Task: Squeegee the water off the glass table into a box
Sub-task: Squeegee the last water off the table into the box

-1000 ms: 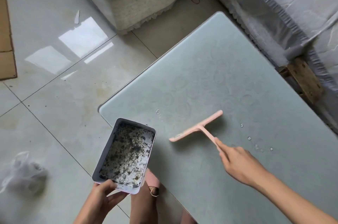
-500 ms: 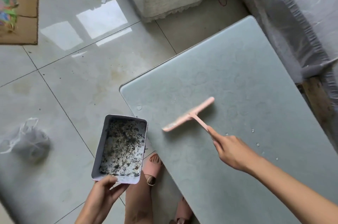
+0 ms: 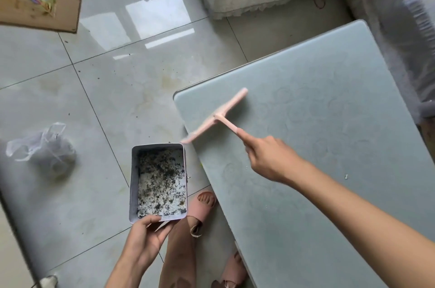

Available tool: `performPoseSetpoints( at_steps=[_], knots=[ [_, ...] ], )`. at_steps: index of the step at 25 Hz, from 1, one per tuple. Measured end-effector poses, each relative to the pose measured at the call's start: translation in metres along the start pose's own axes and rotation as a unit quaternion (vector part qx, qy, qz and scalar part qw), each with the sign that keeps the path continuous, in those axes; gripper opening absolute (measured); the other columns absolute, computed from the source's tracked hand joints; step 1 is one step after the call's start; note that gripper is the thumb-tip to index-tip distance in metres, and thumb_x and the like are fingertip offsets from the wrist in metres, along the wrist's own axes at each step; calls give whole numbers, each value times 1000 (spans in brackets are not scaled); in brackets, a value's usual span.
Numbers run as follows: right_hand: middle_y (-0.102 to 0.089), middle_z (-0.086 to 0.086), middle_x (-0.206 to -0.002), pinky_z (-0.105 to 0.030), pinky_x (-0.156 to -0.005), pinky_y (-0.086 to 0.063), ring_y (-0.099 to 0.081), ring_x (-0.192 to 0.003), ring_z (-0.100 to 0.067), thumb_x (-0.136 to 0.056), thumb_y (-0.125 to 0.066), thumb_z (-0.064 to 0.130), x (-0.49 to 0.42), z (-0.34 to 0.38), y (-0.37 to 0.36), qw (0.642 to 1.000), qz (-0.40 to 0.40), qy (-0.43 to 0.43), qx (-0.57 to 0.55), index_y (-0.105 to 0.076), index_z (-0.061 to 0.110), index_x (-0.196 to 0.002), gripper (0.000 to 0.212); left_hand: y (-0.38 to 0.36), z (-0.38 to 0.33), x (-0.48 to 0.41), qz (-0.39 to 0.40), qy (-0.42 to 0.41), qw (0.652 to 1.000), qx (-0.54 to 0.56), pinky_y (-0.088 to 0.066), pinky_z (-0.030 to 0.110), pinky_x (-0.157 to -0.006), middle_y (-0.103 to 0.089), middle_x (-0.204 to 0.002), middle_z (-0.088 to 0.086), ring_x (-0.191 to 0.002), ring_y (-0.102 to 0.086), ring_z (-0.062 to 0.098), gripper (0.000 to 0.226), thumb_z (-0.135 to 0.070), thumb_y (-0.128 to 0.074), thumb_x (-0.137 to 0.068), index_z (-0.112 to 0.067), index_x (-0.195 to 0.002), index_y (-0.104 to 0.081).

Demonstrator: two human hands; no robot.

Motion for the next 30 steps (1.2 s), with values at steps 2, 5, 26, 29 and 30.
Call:
performPoseSetpoints(
  at_steps=[2,5,26,29,30],
  knots=[
    [-56,-17,-88,-38,-64,-36,-54,-84,-39,-99,-29,26,41,-26,-17,999,46,-25,15,-4,51,-144,58,8,7,-2,-9,9,1000,2,-56,43,-65,-56,-105,29,-95,-57,47,17,12,-33,-81,5,-81,-48],
    [-58,-13,-88,-38,-64,-39,-58,-90,-37,-98,-28,28,69,-48,-6,992,97,-67,41,-12,53,-142,53,8,14,-3,-7,17,1000,6,-57,43,-63,-55,-105,31,-87,-60,47,17,12,-33,-81,2,-79,-47],
    [-57,-8,-87,-33,-58,-42,-50,-67,-29,-98,-39,34,-3,-42,12,980,-89,18,-178,-49,20,-105,19,-27,76,-23,36,15,996,75,-55,43,-73,-46,-133,35,-103,-59,44,28,8,-32,-84,12,-105,-50],
    [-64,-7,-93,-34,-64,-45,-52,-71,-32,-97,-44,36,39,-61,-38,976,-87,7,-197,-53,24,-107,18,-26,85,-21,28,6,996,84,-54,44,-73,-45,-133,36,-101,-59,45,28,8,-31,-85,12,-105,-50],
    [-66,-6,-96,-37,-68,-48,-57,-79,-35,-97,-45,37,66,-76,-57,977,-84,-10,-198,-53,27,-109,18,-25,89,-20,27,10,996,88,-54,44,-73,-43,-135,37,-103,-57,45,30,8,-30,-85,12,-109,-49]
  ],
)
Point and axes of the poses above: each hand's wrist, its own x-axis away from the middle knuckle, its own y-axis out of the back of the hand, z = x × y, the point moved 7 cm from there along -x, towards the middle knuckle
